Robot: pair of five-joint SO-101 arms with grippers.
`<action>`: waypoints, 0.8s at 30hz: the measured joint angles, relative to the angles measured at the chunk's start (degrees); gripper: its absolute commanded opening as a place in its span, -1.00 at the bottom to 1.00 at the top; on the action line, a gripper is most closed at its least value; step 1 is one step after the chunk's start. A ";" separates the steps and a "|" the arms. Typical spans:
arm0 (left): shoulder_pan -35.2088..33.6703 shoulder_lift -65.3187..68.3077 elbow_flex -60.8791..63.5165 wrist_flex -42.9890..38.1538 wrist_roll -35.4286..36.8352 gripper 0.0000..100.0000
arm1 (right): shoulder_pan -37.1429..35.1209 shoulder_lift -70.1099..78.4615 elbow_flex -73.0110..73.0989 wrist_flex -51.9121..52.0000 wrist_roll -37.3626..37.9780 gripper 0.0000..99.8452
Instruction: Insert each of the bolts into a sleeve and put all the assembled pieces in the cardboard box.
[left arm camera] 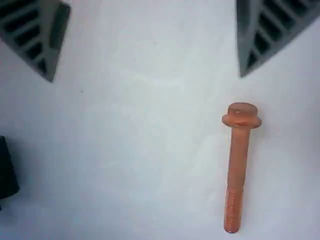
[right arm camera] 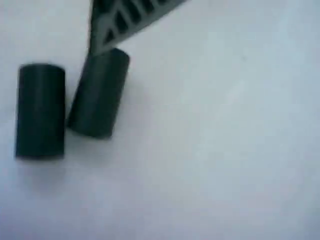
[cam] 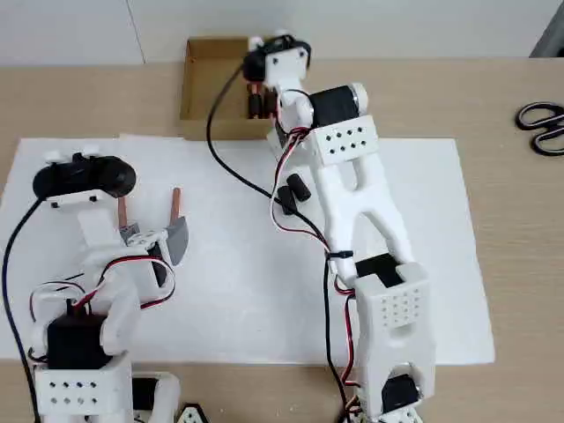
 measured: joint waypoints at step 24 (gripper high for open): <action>0.00 0.00 0.00 0.00 0.00 -0.55 | -6.15 11.78 1.67 -2.81 7.30 -0.63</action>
